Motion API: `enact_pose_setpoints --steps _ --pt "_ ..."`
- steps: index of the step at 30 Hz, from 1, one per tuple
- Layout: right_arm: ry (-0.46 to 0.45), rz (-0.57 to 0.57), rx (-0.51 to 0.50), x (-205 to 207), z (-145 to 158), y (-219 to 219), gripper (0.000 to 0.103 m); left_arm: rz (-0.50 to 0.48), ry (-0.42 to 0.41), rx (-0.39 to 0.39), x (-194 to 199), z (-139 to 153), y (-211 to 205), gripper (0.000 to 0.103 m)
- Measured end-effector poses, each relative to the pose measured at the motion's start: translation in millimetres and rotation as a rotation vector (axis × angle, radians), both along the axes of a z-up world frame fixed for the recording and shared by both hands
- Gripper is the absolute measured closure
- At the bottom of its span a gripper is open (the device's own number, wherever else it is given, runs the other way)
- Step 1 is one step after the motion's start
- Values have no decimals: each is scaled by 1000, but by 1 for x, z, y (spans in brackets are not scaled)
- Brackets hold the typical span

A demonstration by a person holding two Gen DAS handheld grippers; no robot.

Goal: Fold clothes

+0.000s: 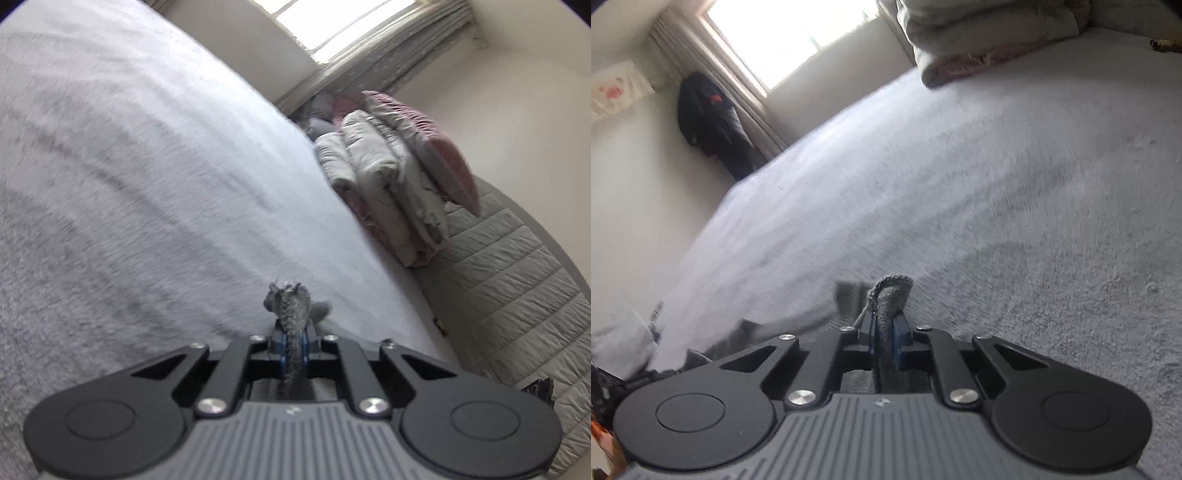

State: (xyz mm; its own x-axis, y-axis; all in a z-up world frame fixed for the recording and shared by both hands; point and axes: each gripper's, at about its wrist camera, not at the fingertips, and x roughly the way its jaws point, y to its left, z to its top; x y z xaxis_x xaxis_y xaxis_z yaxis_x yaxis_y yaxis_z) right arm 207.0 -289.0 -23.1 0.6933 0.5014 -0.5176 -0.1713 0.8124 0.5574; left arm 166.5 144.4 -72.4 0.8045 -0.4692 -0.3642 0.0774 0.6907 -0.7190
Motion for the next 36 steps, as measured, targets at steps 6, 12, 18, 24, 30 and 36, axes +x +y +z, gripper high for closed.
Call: enact_pose_setpoints --steps 6,12,18,24,30,36 --pt "-25 19 57 -23 25 -8 93 -44 -68 1 -22 29 -5 96" --pt "-40 64 80 -57 42 -14 93 -69 -113 -23 -61 50 -2 96" --pt "-49 108 82 -93 54 -22 93 -103 -123 -8 -98 57 -5 96" --pt "-35 128 85 -124 55 -30 93 -126 -129 7 -134 59 -3 96" --pt "-5 153 69 -154 53 -35 93 -163 -120 22 -165 60 -7 96" --pt "30 171 67 -183 51 -42 93 -202 -109 57 -195 61 -9 96"
